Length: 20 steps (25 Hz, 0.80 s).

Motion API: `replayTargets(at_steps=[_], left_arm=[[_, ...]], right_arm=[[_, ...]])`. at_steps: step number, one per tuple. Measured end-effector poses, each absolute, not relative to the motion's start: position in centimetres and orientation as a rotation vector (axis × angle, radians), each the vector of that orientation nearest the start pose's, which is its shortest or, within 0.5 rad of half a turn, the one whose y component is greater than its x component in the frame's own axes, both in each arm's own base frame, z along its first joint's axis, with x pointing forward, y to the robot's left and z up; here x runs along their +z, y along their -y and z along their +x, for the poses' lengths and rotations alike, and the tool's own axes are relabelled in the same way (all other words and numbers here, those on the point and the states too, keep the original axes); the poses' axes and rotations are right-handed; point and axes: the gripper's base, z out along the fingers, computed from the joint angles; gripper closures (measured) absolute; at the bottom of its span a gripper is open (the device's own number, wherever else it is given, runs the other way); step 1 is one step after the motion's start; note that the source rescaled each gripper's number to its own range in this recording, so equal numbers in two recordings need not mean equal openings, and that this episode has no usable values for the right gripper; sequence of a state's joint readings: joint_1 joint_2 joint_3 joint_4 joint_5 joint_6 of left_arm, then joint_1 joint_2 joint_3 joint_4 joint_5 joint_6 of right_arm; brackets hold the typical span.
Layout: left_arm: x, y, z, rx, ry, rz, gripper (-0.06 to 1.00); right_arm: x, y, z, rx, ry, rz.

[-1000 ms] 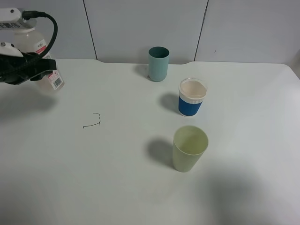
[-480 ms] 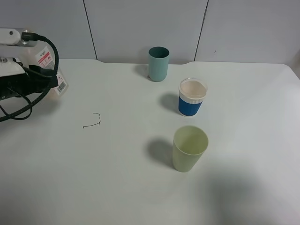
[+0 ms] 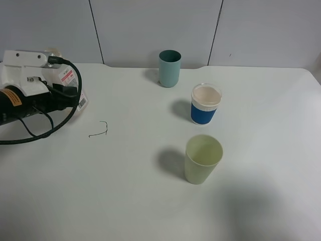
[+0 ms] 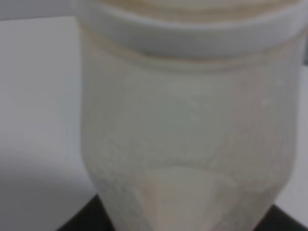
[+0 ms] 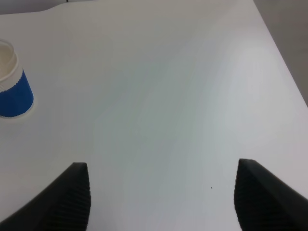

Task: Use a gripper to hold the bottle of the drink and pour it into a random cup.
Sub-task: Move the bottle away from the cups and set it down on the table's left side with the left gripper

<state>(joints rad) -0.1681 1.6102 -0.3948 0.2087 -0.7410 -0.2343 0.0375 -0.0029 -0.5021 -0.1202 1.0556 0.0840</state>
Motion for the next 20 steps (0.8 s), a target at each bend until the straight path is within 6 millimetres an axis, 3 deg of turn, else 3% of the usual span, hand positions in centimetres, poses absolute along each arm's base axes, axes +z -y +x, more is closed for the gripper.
replayTargets(at_steps=[8, 20], left_arm=[[11.5, 6.4, 25.9, -0.34, -1.981, 0.292, 0.94], [9.7, 6.6, 26.0, -0.277, -1.947, 0.427, 0.94]], right_arm=[[27.9, 1.0, -0.5, -0.067, -2.028, 0.053], [27.9, 1.0, -0.5, -0.067, -2.028, 0.053]])
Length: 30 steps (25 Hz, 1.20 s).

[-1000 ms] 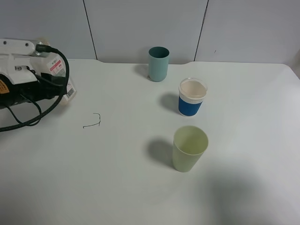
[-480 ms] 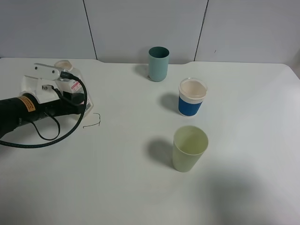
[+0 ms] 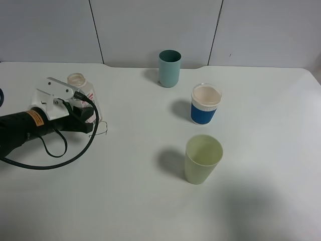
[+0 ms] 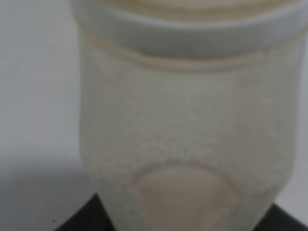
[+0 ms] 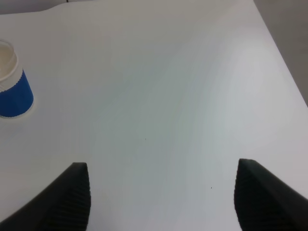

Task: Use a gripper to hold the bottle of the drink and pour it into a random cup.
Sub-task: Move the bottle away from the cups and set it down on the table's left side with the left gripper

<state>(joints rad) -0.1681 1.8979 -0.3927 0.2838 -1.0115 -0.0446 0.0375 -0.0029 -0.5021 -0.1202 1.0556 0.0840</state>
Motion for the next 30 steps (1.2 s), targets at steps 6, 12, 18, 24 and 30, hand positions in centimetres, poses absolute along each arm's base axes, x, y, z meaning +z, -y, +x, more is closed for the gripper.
replayTargets(at_steps=[6, 12, 18, 24, 30], left_arm=[[9.6, 6.63, 26.05, -0.277, -1.941, 0.43, 0.94], [9.6, 6.63, 26.05, -0.277, -1.941, 0.43, 0.94], [9.55, 6.61, 25.84, -0.28, -1.94, 0.429, 0.68], [9.49, 6.59, 25.85, -0.281, -1.933, 0.421, 0.0], [10.3, 6.56, 25.9, -0.277, -1.902, 0.412, -0.05]], right_arm=[[27.87, 0.97, -0.53, -0.067, -2.028, 0.053], [27.87, 0.97, -0.53, -0.067, -2.028, 0.053], [27.87, 0.97, -0.53, -0.067, -2.028, 0.053], [27.87, 0.97, -0.53, -0.067, -2.028, 0.053], [27.87, 0.97, -0.53, -0.067, -2.028, 0.053]])
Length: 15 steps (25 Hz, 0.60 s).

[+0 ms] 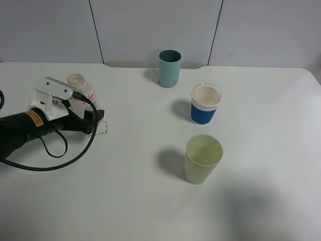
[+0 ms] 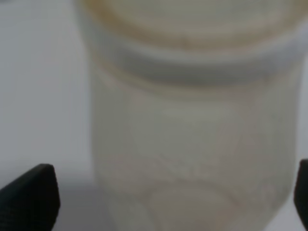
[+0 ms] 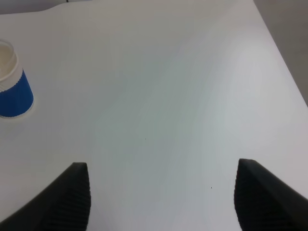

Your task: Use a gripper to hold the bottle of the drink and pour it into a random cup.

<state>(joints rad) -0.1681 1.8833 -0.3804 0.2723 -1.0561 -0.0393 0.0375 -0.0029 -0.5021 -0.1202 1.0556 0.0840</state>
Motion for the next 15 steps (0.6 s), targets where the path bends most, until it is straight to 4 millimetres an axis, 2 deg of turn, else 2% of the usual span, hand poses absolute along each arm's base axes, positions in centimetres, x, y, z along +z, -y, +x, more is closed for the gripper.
replayTargets(at_steps=[7, 15], left_arm=[[12.4, 6.1, 24.2, -0.265, -1.846, 0.389, -0.05], [14.6, 5.1, 20.7, -0.237, -1.793, 0.327, -0.05]], right_arm=[[27.9, 1.0, -0.5, -0.067, -2.028, 0.053], [27.9, 1.0, -0.5, -0.067, -2.028, 0.053]])
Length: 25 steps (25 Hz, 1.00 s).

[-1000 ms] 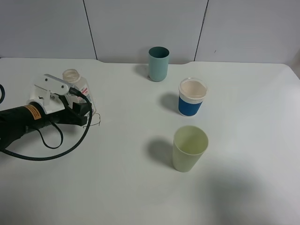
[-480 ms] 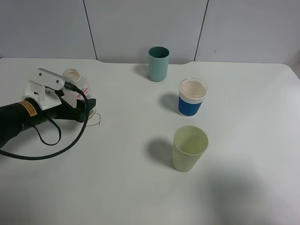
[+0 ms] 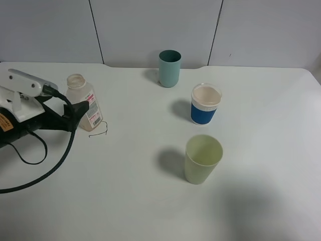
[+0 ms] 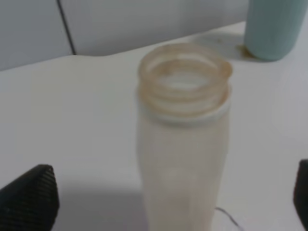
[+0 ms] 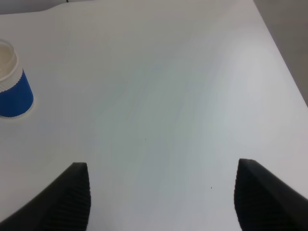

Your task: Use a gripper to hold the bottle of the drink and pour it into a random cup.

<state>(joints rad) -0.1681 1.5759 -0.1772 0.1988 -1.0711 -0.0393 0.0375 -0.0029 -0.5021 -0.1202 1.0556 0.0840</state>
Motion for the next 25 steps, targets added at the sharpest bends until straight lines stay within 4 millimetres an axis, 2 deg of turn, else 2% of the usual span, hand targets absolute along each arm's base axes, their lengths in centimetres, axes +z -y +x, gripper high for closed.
replayTargets(at_steps=[6, 14, 20, 25], left_arm=[[16.0, 3.9, 17.6, -0.212, -1.751, 0.217, -0.05], [19.5, 3.0, 16.0, -0.183, -1.655, 0.127, -0.05], [24.0, 2.8, 15.8, -0.169, -1.642, 0.122, -0.05], [28.3, 2.7, 14.9, -0.124, -1.66, 0.171, -0.05]], right_arm=[[27.9, 1.0, -0.5, -0.067, -2.028, 0.053], [27.9, 1.0, -0.5, -0.067, -2.028, 0.053], [27.9, 1.0, -0.5, -0.067, -2.028, 0.053], [27.9, 1.0, -0.5, -0.067, -2.028, 0.053]])
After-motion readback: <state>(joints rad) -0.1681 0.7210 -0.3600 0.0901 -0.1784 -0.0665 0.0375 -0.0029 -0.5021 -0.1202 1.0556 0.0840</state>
